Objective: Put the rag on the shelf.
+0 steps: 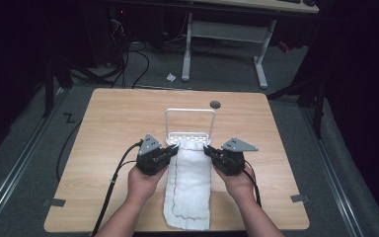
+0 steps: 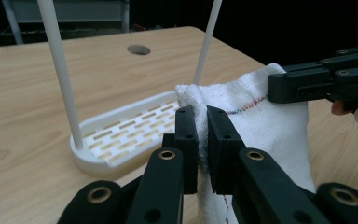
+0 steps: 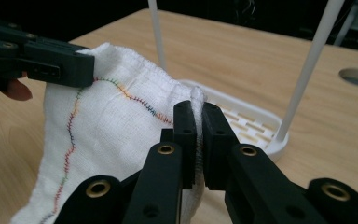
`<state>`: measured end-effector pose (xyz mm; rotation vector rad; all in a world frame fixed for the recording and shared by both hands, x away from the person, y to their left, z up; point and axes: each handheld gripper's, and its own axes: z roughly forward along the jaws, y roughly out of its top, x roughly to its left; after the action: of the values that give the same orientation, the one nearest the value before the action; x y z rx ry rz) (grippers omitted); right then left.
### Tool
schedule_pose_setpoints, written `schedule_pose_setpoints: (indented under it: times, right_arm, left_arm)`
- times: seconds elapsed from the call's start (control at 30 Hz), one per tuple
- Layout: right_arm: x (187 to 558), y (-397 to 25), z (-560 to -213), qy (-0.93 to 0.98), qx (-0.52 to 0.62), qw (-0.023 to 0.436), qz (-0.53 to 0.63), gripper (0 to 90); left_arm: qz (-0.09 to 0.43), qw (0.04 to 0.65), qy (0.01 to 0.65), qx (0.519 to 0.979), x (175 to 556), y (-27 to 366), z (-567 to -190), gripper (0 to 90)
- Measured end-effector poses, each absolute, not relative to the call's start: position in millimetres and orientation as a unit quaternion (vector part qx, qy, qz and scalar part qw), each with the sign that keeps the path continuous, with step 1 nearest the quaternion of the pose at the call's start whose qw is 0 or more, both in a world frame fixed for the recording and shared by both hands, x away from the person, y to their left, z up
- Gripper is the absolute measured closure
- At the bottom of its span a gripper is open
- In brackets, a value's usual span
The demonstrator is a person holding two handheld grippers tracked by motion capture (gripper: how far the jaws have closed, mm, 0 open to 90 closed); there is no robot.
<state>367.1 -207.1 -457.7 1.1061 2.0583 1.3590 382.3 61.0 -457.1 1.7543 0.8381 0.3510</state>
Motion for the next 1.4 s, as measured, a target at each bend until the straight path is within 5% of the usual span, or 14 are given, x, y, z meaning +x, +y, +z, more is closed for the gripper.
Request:
schedule_pose_setpoints:
  times: [0.77, 1.4]
  right_arm:
    - [374, -208, -365, 0.698, 0.36, 0.296, 0.544, 86.2]
    - [382, -209, -331, 0.681, 0.351, 0.31, 0.563, 86.1]
  left_arm:
    - [0.215, 0.601, 0.318, 0.701, 394, 61, -369, 84.2]
    - [0.238, 0.615, 0.304, 0.687, 398, 60, -337, 84.4]
